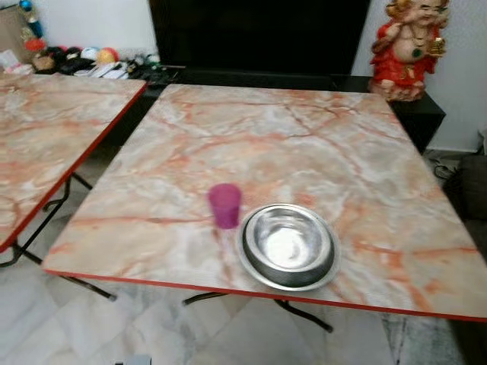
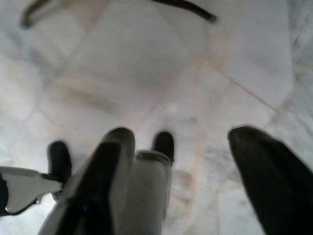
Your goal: Setting the table
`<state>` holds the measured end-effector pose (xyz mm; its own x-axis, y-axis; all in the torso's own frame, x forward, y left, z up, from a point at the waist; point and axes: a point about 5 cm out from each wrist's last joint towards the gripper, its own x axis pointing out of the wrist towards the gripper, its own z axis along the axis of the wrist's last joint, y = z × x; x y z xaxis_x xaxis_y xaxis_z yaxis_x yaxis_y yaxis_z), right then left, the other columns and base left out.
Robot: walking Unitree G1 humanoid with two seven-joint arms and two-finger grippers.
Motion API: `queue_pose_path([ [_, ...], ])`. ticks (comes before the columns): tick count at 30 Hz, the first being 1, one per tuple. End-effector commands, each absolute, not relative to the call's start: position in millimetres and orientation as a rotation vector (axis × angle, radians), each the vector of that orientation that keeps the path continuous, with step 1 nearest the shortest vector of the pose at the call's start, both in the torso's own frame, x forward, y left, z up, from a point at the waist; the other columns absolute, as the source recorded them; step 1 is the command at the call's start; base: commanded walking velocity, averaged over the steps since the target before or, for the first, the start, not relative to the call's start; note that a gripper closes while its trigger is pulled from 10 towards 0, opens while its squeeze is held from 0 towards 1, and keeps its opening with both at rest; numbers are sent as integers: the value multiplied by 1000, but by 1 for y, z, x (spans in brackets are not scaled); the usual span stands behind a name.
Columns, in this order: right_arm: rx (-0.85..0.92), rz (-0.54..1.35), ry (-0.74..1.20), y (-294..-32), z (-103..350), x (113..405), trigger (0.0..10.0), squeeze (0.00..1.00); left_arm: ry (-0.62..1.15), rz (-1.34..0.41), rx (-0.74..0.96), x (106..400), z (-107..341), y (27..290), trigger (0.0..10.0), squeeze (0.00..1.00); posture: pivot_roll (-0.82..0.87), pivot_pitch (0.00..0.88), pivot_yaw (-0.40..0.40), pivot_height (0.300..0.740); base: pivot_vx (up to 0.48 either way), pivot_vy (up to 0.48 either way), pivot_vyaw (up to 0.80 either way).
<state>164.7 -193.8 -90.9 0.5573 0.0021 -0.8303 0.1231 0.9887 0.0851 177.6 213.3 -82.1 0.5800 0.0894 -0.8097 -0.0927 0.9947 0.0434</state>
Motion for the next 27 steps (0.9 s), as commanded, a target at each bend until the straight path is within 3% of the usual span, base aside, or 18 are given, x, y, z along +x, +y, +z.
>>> queue_pose_path([
  [1, 135, -73, 997, -195, -93, 159, 10000, 0, 966, 111, -22, 174, -85, 211, 10000, 0, -15, 88, -4, 740, 0, 480, 0],
  [27, 121, -47, 1002, -187, -94, 159, 10000, 0, 958, 108, -23, 176, -82, 217, 10000, 0, -11, 48, 4, 740, 0, 480, 101],
])
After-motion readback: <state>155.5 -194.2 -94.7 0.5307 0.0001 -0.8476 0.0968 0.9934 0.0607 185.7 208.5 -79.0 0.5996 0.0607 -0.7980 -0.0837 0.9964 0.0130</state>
